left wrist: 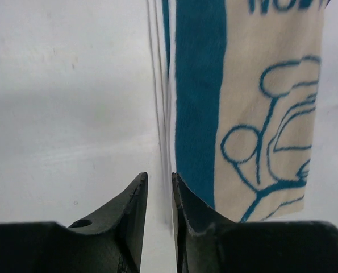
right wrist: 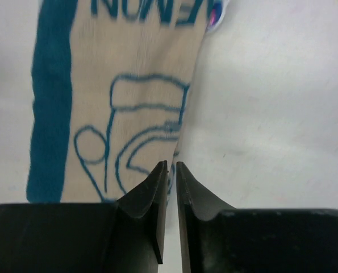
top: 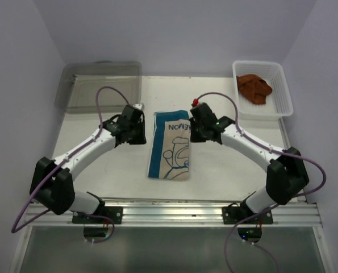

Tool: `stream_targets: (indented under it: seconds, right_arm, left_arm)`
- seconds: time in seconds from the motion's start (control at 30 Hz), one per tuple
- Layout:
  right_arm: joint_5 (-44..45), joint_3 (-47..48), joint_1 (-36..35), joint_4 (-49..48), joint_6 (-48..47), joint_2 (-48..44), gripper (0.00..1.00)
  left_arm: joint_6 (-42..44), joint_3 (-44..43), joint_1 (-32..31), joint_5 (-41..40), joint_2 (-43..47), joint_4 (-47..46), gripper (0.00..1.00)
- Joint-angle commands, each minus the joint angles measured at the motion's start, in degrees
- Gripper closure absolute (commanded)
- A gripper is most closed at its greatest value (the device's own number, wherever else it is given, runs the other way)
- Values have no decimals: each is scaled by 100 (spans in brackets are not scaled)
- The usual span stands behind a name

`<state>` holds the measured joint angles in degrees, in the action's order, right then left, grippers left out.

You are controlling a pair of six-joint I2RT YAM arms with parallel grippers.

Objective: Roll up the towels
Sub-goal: Fold the towel

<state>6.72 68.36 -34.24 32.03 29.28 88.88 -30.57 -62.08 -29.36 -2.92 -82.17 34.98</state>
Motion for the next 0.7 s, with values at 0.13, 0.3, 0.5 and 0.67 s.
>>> stream_targets:
  seconds: [0.13, 0.3, 0.5, 0.67]
  right_arm:
    - [-21, -1675, -1040, -3, 972, -1451, 77]
    - [-109, -2344, -1550, -118, 1554, -2085, 65]
    - [-347, -2520, -1787, -750, 1792, -1656, 57]
    - [-329, -2520, -1858, -1041, 1862, -1295, 57]
  left_arm:
    - [-730, 1637, -280, 459, 1053, -228, 59]
    - [-1073, 2498, -368, 914, 1537, -710, 45]
    - [-1486, 3202, -421, 1223, 1731, -1493, 35]
    - [-1645, 3308, -500, 1101, 1897, -1618, 37]
